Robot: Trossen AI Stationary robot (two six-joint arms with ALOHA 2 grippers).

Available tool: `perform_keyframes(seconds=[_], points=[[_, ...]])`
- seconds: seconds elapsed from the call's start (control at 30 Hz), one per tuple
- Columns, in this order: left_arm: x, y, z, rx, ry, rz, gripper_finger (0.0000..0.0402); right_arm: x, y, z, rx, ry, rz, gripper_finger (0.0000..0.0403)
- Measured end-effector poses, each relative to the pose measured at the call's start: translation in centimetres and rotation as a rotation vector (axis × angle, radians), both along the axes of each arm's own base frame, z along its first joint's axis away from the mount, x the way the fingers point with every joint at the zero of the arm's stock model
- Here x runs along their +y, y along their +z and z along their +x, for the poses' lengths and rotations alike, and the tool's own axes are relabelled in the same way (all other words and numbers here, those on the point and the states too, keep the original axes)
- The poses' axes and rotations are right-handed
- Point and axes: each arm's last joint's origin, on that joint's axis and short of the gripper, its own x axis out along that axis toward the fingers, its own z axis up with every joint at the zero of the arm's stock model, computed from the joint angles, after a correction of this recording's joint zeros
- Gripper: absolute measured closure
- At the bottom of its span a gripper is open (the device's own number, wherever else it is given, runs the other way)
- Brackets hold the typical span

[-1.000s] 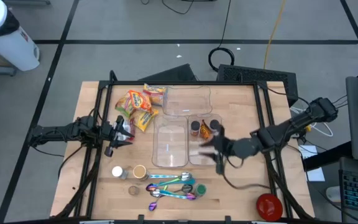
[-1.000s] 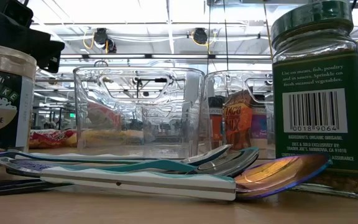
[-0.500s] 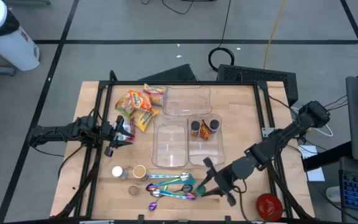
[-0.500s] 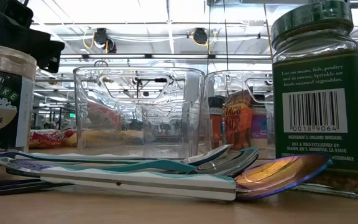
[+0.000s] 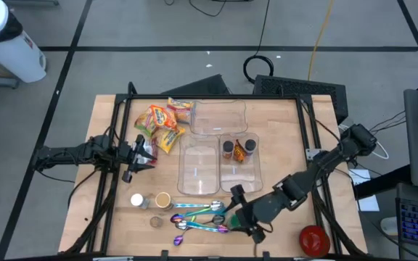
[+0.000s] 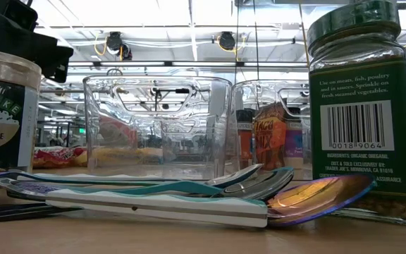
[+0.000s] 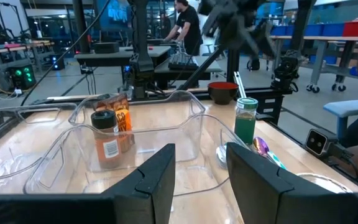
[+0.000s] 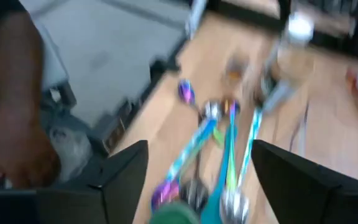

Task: Pick & Place Food Item
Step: Put the green seasoning bottle into the bottom right transparent bin

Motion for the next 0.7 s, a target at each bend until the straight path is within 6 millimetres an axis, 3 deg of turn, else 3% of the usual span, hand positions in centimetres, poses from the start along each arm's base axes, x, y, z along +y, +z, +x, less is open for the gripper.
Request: perform_keyframes(seconds=[0.3,0.7], points=[[0.0,0.0,0.0,0.0,0.0,0.0,0.0249,0.3,-3.8,0.3,0.207,-0.043,-0.077,0.0102],[0.0,0.0,0.0,0.0,0.0,0.0,0.0249,0.8,-5.2,-0.4,0.255,-0.04,-0.092,0.0105]])
